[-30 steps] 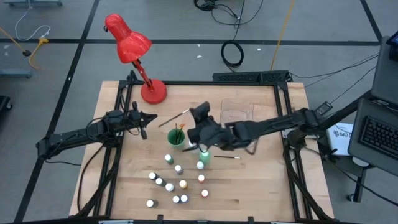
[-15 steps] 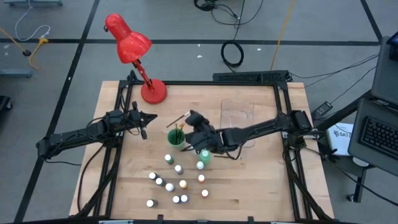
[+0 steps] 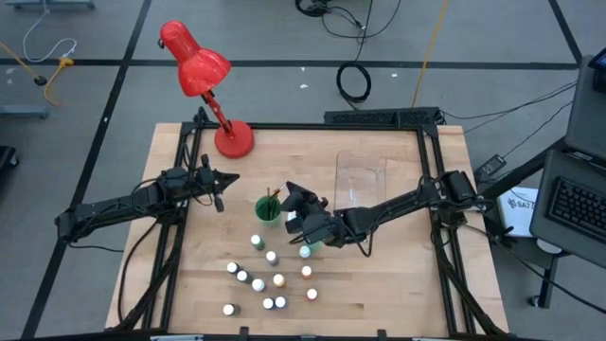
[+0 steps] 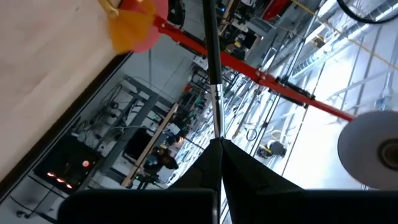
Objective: Pick & Place Paint Supplies
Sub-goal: Put the bottom silver paintbrush into the green cup
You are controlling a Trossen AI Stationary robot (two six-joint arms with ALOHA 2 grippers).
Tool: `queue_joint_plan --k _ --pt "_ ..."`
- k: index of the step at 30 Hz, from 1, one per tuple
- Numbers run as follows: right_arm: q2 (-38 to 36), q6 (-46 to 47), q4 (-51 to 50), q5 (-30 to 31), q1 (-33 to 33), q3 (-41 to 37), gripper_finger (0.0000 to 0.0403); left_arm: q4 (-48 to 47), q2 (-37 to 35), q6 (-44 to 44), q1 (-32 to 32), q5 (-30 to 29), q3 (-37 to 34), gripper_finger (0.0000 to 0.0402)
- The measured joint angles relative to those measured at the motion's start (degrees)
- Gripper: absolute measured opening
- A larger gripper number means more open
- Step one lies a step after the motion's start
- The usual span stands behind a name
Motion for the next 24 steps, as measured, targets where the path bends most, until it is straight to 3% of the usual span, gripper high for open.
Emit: queue_joint_plan --k 6,15,24 --pt "0.0 -2.1 -0.5 -0.5 0.0 0.0 0.0 0.0 0.0 -0.1 0.0 0.0 0.0 0.0021" --pt "0.0 3.7 -5.6 0.0 -0.7 0.0 0.0 0.0 0.0 -0.1 0.0 0.0 0.0 0.0021" --pt "0.0 3.0 -8.1 0.2 -2.3 0.0 0.0 0.0 0.0 -0.3 0.0 0.0 0.0 0.0021"
